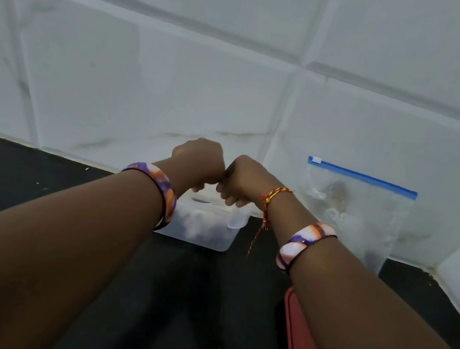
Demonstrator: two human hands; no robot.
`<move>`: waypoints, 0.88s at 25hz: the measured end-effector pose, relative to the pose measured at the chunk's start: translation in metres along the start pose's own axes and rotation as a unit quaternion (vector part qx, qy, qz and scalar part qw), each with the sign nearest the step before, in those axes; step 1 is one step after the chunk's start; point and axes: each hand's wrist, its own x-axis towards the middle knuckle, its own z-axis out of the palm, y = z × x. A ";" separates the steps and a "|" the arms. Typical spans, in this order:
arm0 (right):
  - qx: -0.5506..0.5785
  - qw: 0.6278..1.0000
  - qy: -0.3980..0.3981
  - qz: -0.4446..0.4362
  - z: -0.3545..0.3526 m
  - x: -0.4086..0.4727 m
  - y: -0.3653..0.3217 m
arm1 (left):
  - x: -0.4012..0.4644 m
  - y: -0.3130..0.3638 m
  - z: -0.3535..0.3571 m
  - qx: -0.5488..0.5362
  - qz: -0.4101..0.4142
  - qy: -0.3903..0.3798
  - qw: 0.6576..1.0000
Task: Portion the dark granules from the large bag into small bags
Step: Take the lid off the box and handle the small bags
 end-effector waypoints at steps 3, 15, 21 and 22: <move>0.038 0.998 0.050 0.012 -0.021 -0.035 0.020 | -0.019 0.036 0.000 -0.068 0.054 -0.017 0.996; -0.064 0.963 0.037 0.261 -0.031 -0.197 0.206 | -0.132 0.122 0.101 -0.128 0.029 -0.293 0.947; 0.180 0.926 0.117 0.309 -0.020 -0.221 0.241 | -0.146 0.121 0.114 -0.345 -0.062 -0.302 0.886; 0.206 0.918 0.133 0.311 -0.021 -0.222 0.241 | -0.148 0.118 0.113 -0.362 -0.073 -0.293 0.882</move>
